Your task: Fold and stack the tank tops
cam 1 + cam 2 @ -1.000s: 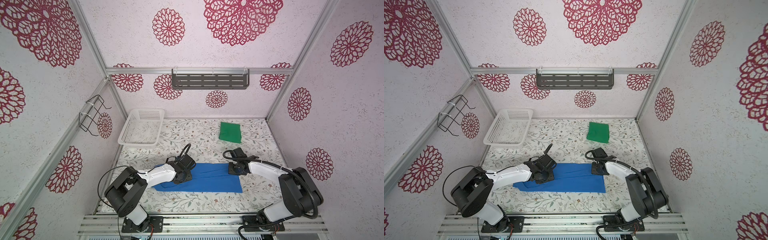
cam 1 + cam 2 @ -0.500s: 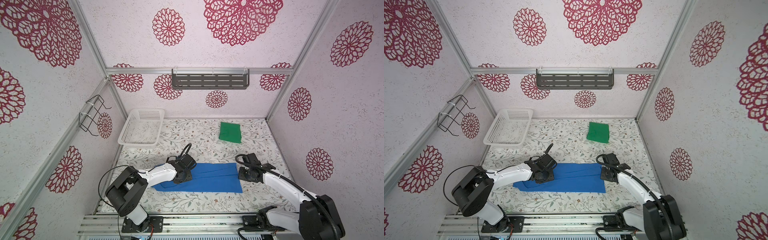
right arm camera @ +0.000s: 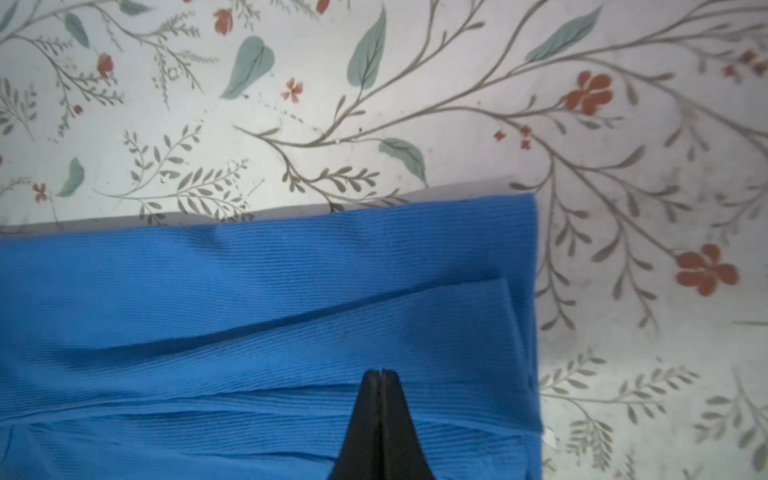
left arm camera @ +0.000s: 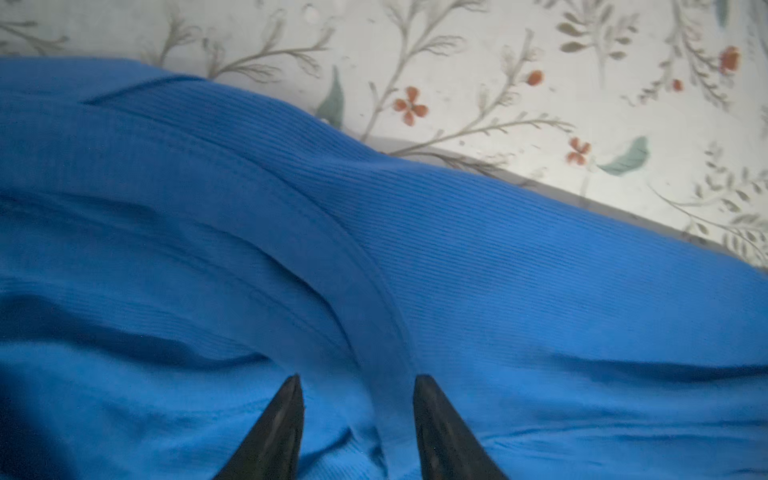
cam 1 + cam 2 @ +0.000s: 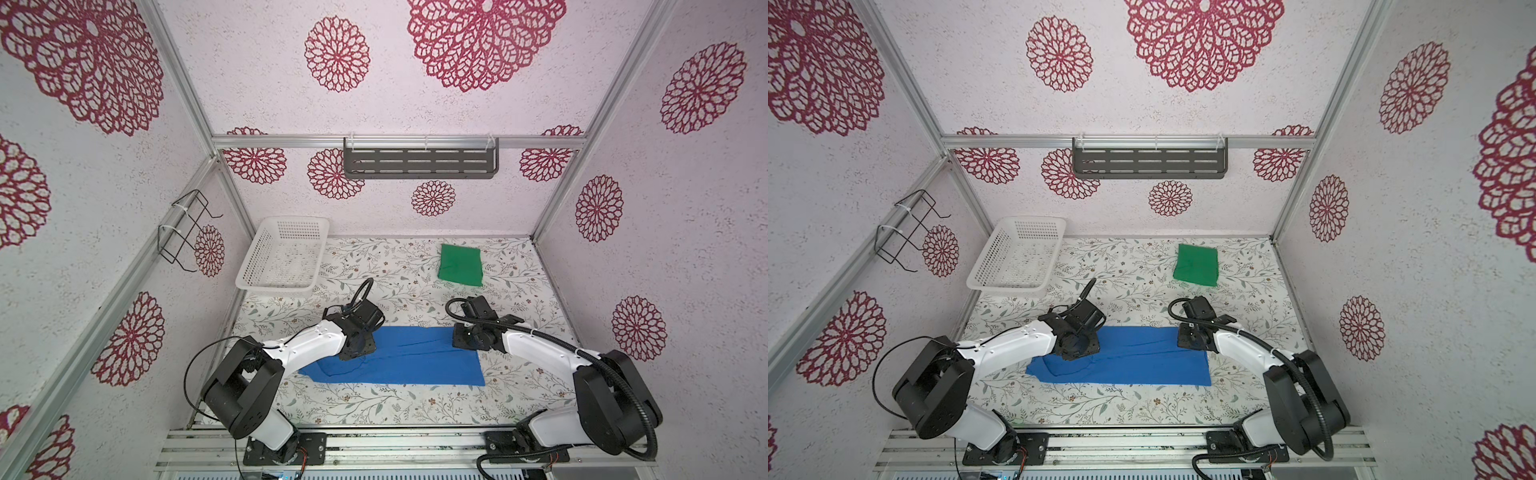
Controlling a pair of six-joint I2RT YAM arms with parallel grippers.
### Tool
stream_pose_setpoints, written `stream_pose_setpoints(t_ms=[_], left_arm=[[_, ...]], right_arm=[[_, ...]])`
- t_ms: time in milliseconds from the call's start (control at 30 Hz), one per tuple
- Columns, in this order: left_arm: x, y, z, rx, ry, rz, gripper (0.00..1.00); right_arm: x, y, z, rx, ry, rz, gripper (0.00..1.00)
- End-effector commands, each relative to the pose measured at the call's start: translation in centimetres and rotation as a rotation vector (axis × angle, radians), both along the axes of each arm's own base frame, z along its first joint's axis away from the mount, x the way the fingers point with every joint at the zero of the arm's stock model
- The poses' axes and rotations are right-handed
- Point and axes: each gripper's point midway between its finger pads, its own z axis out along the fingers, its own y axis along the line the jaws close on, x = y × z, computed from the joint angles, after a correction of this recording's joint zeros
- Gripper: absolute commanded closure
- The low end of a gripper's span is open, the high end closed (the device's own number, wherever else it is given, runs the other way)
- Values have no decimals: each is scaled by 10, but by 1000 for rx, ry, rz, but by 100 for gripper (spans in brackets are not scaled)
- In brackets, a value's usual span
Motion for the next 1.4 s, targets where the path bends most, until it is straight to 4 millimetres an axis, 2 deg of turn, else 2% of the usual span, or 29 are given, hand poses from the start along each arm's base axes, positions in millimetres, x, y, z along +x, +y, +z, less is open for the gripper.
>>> stream_pose_setpoints(t_ms=[0, 300, 433, 600, 767, 833, 900, 967, 1067, 1100, 1167, 1267, 1367], left_arm=[[11, 6, -12, -8, 1, 37, 54], [8, -2, -53, -9, 79, 35, 56], [30, -11, -62, 14, 88, -17, 57], [76, -47, -68, 23, 67, -144, 57], [129, -86, -46, 18, 0, -285, 53], [144, -97, -28, 17, -40, -340, 52], [156, -103, -4, 29, -83, -389, 50], [164, -103, 24, 55, -125, -434, 47], [166, -94, 64, 99, -166, -479, 44], [165, -90, 75, 108, -178, -484, 43], [162, -75, 91, 133, -180, -468, 42], [155, -48, 101, 117, -163, -389, 42], [147, -26, 86, 66, -128, -291, 44]], right_arm=[[9, 7, 0, 14, -33, 3, 98], [-16, -11, -37, -35, 34, -28, 99], [-41, -21, -50, -26, 74, -81, 99], [-73, -20, -49, 9, 78, -148, 99], [-104, 10, -42, 115, 44, -183, 98], [-105, 13, -28, 91, 5, -183, 94], [-98, 6, -7, 27, -57, -186, 87], [-85, 0, 22, -23, -141, -156, 72], [-72, 12, 45, 28, -186, -62, 27], [-69, 18, 46, 55, -177, -21, 26], [-66, 31, 46, 89, -151, 65, 36], [-64, 43, 44, 63, -119, 148, 51], [-63, 55, 38, 62, -92, 207, 68]])
